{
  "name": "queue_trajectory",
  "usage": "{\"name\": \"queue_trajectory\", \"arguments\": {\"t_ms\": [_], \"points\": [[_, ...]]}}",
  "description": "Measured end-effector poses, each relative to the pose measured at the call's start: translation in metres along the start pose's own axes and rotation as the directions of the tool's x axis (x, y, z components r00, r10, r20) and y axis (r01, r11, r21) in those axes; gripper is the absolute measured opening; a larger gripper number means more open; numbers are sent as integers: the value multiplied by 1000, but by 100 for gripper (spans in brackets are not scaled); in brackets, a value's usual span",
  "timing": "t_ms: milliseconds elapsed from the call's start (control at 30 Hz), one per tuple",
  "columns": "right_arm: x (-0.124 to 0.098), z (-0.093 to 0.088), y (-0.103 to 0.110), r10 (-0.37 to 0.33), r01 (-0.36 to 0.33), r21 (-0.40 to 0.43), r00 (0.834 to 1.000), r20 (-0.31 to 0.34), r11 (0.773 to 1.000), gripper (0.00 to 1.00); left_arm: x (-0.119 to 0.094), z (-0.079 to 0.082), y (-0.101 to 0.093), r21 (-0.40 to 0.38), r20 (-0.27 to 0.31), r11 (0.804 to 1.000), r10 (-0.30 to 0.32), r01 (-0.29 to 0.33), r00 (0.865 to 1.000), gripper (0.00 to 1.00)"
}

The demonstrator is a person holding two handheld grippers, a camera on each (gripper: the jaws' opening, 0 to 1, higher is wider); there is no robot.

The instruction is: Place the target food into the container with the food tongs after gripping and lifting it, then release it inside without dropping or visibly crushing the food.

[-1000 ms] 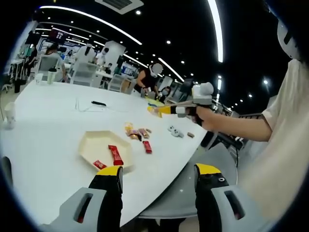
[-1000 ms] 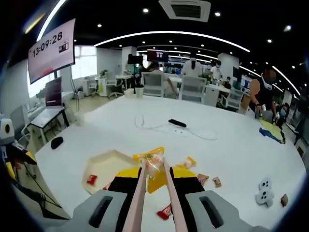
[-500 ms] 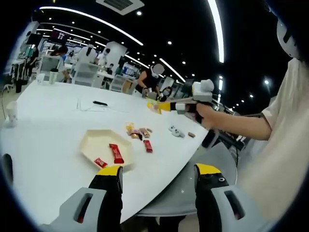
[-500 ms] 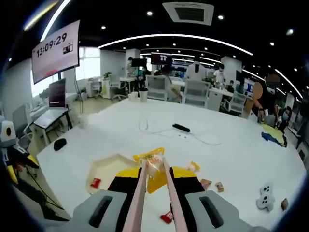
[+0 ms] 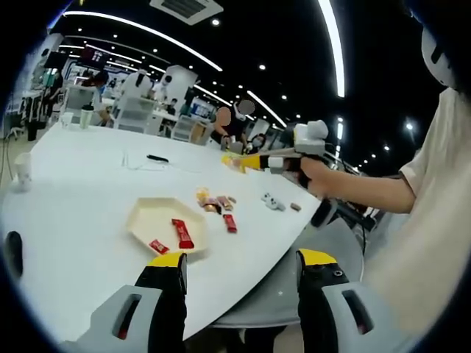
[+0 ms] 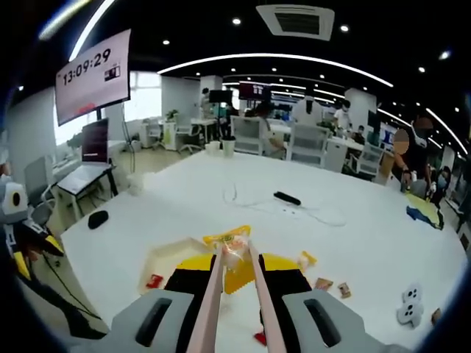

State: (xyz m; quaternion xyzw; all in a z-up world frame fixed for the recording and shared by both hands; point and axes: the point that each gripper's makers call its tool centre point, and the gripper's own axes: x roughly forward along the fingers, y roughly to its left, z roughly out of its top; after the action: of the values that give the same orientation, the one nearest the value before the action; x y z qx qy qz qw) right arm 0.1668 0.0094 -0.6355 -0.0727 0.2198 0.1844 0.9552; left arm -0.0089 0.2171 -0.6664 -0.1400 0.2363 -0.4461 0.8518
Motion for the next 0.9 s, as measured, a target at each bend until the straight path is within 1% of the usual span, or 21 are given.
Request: {"name": "queue_trajectory", "arguments": {"t_ms": [433, 900], "points": [[14, 5, 20, 42, -42, -15, 999, 2, 999, 21, -4, -2, 6, -12, 6, 1000, 13, -13, 1000, 60], [26, 14, 49, 94, -94, -29, 995, 12, 995, 21, -8, -3, 13, -26, 11, 999, 28, -28, 1000, 60]]}}
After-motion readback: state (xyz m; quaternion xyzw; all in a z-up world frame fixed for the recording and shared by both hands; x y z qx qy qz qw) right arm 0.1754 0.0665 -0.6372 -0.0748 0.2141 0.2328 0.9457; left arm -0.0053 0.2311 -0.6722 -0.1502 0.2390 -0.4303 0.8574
